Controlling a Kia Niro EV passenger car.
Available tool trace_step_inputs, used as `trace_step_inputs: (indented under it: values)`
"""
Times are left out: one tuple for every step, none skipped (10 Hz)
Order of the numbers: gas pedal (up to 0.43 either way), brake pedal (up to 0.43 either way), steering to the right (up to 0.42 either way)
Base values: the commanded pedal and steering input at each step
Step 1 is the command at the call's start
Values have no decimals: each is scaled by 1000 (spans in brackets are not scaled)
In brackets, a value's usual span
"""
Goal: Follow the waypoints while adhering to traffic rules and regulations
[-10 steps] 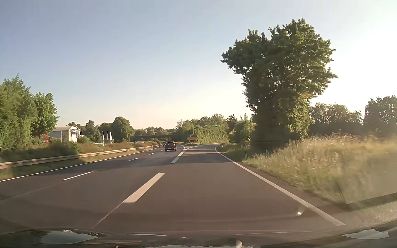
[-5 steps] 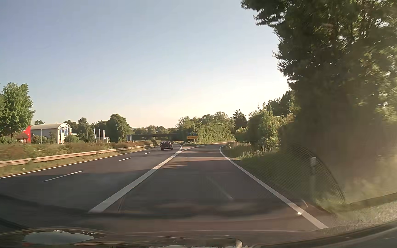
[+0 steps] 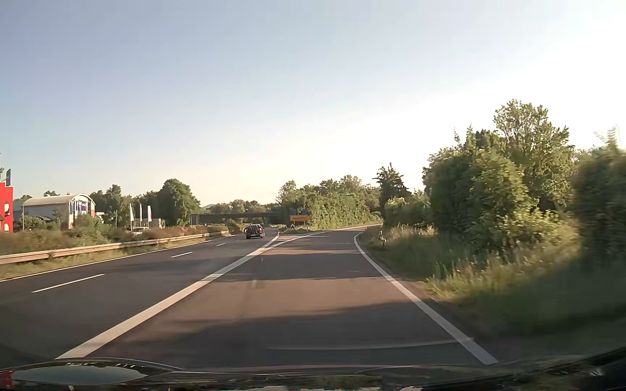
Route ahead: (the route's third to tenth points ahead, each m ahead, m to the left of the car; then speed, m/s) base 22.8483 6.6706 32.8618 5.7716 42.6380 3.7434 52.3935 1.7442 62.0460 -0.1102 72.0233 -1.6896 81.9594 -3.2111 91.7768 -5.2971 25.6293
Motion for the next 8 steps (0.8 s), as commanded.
trace_step_inputs:
  values:
    - [47, 0, 2]
    - [47, 0, 3]
    - [47, 0, 3]
    - [47, 0, 4]
    - [47, 0, 6]
    - [47, 0, 6]
    - [47, 0, 7]
    - [47, 0, 8]
